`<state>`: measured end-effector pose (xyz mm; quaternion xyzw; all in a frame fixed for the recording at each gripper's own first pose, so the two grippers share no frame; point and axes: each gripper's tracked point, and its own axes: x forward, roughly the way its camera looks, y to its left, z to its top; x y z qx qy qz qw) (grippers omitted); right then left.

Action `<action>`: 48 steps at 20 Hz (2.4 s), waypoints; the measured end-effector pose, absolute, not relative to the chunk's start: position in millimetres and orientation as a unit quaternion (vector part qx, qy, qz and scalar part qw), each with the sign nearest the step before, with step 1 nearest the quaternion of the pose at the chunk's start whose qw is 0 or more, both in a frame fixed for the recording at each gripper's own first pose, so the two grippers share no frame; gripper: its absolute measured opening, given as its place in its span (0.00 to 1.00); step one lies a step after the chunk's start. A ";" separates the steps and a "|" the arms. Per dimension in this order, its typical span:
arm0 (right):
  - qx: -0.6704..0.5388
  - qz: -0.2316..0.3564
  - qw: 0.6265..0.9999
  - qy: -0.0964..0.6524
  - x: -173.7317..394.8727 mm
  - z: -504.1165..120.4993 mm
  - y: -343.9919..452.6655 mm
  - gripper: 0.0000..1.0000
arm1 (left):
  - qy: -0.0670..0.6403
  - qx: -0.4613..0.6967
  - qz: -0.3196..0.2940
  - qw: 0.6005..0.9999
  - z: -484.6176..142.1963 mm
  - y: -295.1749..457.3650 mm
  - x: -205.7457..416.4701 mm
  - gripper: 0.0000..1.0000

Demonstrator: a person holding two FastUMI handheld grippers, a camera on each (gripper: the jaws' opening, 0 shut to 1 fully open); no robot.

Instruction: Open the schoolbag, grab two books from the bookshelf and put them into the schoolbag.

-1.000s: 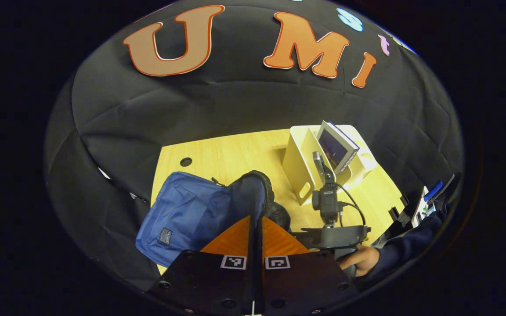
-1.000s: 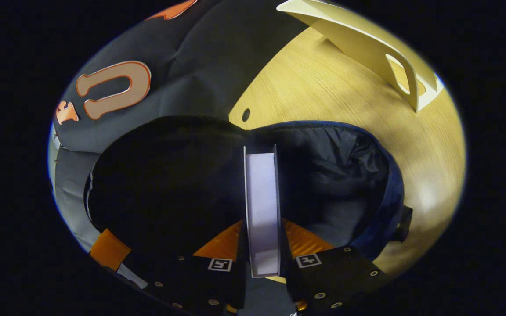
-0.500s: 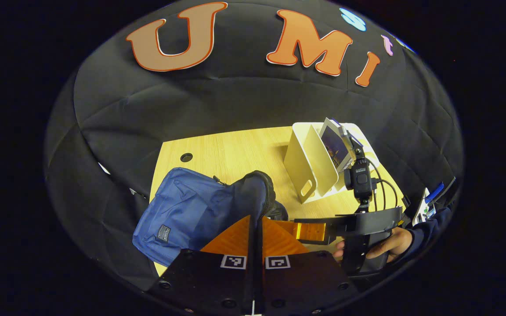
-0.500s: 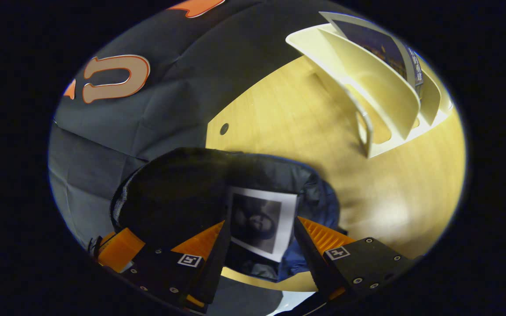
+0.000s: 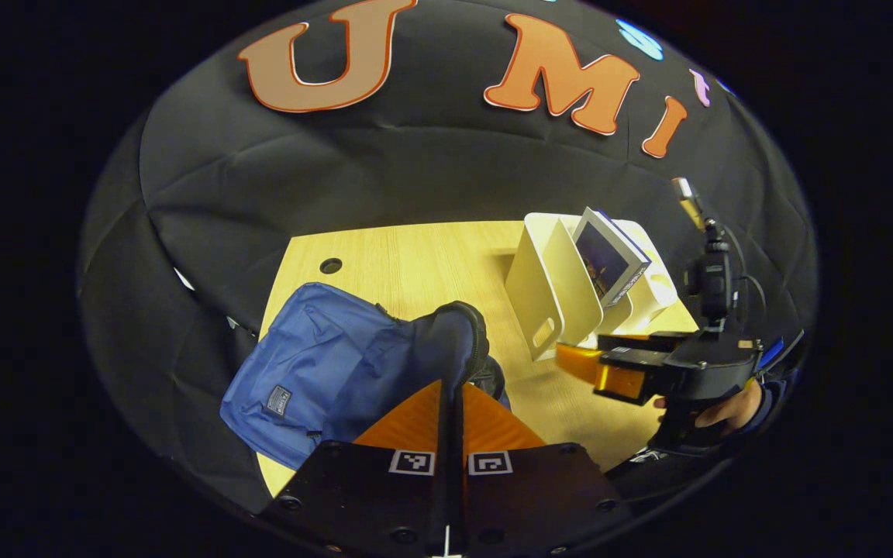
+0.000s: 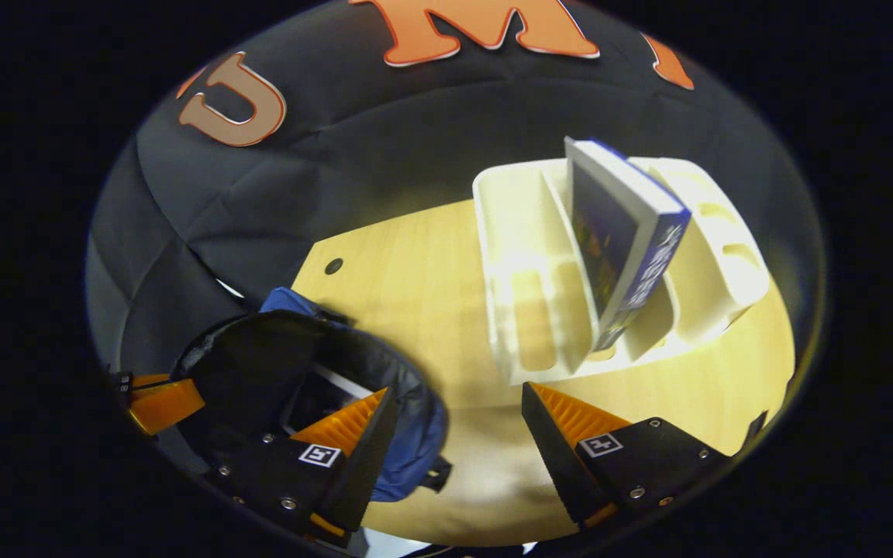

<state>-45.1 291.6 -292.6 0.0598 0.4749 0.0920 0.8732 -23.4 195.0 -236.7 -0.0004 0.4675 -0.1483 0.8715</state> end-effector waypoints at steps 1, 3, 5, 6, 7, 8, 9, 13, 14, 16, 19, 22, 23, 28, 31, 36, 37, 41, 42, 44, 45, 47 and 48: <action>0.041 0.084 0.881 0.465 -39.9 -287.0 279.1 0.95 | 0.469 -0.002 -0.148 0.871 -238.2 192.5 -22.4 0.02; 0.015 0.077 0.889 0.451 -31.9 -272.7 260.7 0.95 | 0.471 -0.005 -0.145 0.870 -241.4 190.7 -23.8 0.02; -0.012 0.070 0.897 0.437 -20.7 -258.1 244.5 0.95 | 0.470 -0.003 -0.143 0.871 -241.7 189.8 -24.0 0.02; -0.022 0.066 0.898 0.434 -15.8 -252.6 236.8 0.95 | 0.470 -0.003 -0.142 0.871 -242.6 190.9 -24.5 0.02; -0.028 0.060 0.900 0.430 -10.3 -244.6 226.1 0.95 | 0.470 -0.004 -0.140 0.872 -243.5 189.9 -23.4 0.02; -0.030 0.056 0.902 0.426 -3.1 -239.3 218.3 0.95 | 0.470 -0.007 -0.138 0.872 -244.0 189.4 -23.2 0.02; -0.033 0.051 0.902 0.427 3.8 -235.2 209.4 0.95 | 0.470 -0.010 -0.137 0.872 -246.3 189.2 -23.5 0.02; -0.066 0.037 0.903 0.424 39.9 -217.0 176.7 0.95 | 0.472 -0.017 -0.136 0.871 -252.6 186.7 -27.3 0.02; -0.073 0.039 0.901 0.426 49.5 -215.5 172.3 0.95 | 0.472 -0.020 -0.136 0.871 -253.3 185.9 -27.9 0.02; -0.074 0.050 0.894 0.439 63.6 -216.7 173.0 0.96 | 0.474 -0.026 -0.136 0.870 -254.5 184.9 -29.3 0.02; -0.103 0.066 0.881 0.458 89.3 -221.9 171.0 0.95 | 0.476 -0.029 -0.134 0.869 -257.5 185.7 -30.2 0.02; -0.114 0.080 0.862 0.488 106.6 -233.8 171.5 0.95 | 0.477 -0.032 -0.134 0.868 -257.7 185.5 -31.0 0.02; -0.119 0.080 0.858 0.494 114.0 -238.3 171.6 0.96 | 0.477 -0.034 -0.134 0.868 -259.3 185.0 -31.0 0.02; -0.105 0.087 0.833 0.537 130.0 -266.1 174.6 0.88 | 0.482 -0.041 -0.131 0.866 -261.5 185.0 -32.6 0.02; -0.120 0.081 0.822 0.551 134.3 -277.6 171.3 0.73 | 0.484 -0.045 -0.129 0.864 -265.4 185.4 -32.5 0.02; -0.107 0.083 0.801 0.583 126.9 -286.9 176.0 0.42 | 0.485 -0.053 -0.126 0.864 -268.7 186.5 -33.9 0.02; -0.102 0.085 0.796 0.590 125.3 -287.0 178.3 0.39 | 0.486 -0.055 -0.126 0.863 -269.0 186.0 -34.7 0.02; -0.076 0.079 0.786 0.608 121.9 -282.2 177.7 0.31 | 0.485 -0.058 -0.126 0.863 -270.0 185.2 -35.0 0.02; -0.072 0.080 0.786 0.608 121.7 -278.2 176.0 0.30 | 0.486 -0.059 -0.127 0.863 -269.6 184.4 -34.9 0.02; -0.078 0.087 0.787 0.605 121.5 -268.4 168.4 0.28 | 0.486 -0.061 -0.129 0.862 -271.4 183.8 -35.9 0.02; -0.082 0.095 0.788 0.602 121.0 -261.9 166.1 0.28 | 0.486 -0.061 -0.129 0.862 -271.4 183.4 -35.6 0.02; -0.070 0.099 0.789 0.602 117.1 -251.0 164.3 0.28 | 0.486 -0.059 -0.133 0.862 -272.7 182.3 -37.7 0.02; -0.065 0.102 0.789 0.602 115.1 -245.2 161.6 0.28 | 0.487 -0.058 -0.134 0.861 -273.0 181.7 -38.0 0.02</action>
